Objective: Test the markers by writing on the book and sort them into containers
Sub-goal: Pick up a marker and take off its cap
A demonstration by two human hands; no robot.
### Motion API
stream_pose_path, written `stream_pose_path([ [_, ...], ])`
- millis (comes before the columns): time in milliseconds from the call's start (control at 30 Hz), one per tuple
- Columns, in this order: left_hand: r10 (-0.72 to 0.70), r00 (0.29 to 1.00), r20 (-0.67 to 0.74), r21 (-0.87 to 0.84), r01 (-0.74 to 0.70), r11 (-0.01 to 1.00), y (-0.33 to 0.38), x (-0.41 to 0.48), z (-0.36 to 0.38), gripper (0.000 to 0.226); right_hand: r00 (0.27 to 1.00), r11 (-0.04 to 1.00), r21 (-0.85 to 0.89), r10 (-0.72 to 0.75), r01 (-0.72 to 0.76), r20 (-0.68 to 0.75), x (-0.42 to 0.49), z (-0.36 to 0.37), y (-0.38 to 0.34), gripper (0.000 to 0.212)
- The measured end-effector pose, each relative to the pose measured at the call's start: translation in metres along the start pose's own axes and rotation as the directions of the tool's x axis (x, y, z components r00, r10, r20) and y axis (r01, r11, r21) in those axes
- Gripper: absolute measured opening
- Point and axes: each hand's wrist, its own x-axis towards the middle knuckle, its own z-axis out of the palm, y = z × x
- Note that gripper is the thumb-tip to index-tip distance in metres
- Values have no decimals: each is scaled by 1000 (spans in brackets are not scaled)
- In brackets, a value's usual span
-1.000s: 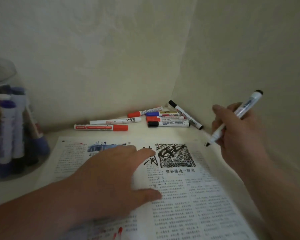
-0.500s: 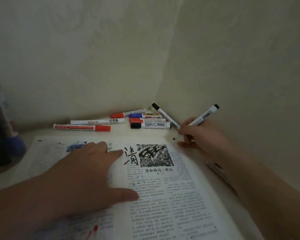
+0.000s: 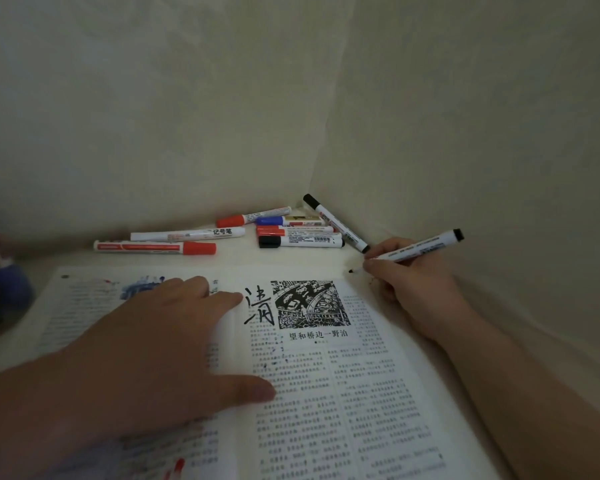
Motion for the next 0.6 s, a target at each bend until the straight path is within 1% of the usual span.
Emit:
stream_pose_path([
  [33, -2, 1000, 0, 2, 2, 1000, 1, 0, 0, 128, 1000, 1000, 9, 9, -9, 6, 2, -2, 1, 16],
  [100, 7, 1000, -4, 4, -7, 1000, 1, 1, 0, 129, 1000, 999, -53, 5, -3, 27, 4, -3, 2, 20],
  [167, 14, 1000, -10, -2, -14, 1000, -1, 2, 2, 132, 999, 992, -126, -6, 12, 50, 3, -2, 1, 18],
  [233, 19, 1000, -18, -8, -19, 1000, -2, 2, 3, 134, 998, 989, -149, -14, 23, 62, 2, -1, -1, 12],
  [400, 18, 1000, -26, -12, -19, 1000, -2, 2, 4, 139, 998, 969, -243, -35, 45, 47, 4, 2, -1, 7],
  [500, 19, 999, -33, -9, -19, 1000, -2, 2, 5, 138, 998, 973, -227, -26, 37, 52, 4, 2, -2, 7],
  [600, 20, 999, -41, -12, -21, 1000, -3, 3, 5, 137, 993, 984, -174, -10, 31, 122, 0, 1, -3, 7],
])
